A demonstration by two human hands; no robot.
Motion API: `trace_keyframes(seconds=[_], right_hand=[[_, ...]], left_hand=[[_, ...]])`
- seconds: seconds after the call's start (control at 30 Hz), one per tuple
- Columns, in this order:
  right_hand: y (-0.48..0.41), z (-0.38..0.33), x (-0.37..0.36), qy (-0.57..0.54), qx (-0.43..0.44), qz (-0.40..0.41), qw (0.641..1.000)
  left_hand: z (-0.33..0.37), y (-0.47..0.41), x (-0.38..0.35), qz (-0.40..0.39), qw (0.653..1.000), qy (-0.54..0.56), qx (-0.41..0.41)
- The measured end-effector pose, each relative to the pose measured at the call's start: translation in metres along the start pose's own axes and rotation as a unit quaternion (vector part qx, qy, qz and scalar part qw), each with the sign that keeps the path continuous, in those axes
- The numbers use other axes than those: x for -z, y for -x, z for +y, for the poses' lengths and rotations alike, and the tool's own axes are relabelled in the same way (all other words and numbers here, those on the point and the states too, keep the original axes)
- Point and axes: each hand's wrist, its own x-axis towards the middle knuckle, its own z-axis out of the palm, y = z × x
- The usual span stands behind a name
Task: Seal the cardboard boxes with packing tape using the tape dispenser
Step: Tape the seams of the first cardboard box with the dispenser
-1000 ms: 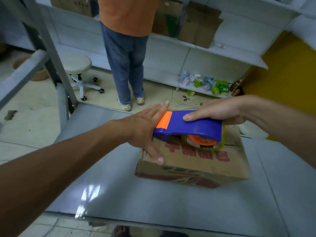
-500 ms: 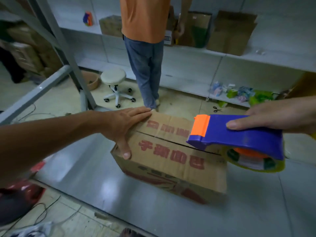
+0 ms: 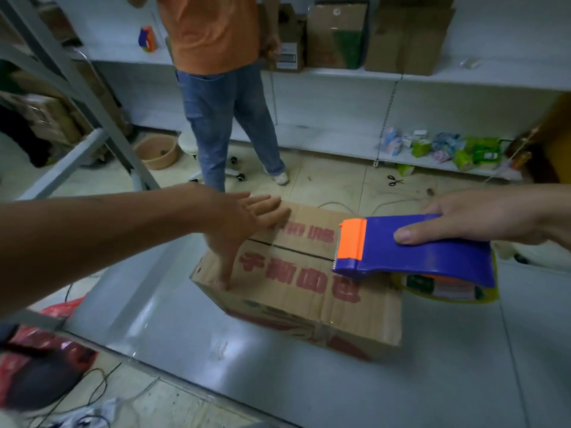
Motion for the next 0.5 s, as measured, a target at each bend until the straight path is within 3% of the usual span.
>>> trace_keyframes(seconds=[0.23,0.5], right_hand=[[0.004,-0.004,-0.001,0.024,-0.049,0.006,0.999],[0.014,-0.008,-0.007,0.003,-0.084,-0.007,0.996]], left_hand=[[0.035,-0.021,-0.007,0.123,0.986,0.053,-0.094],[0.029,-0.029,-0.022,0.208,0.970,0.074,-0.103]])
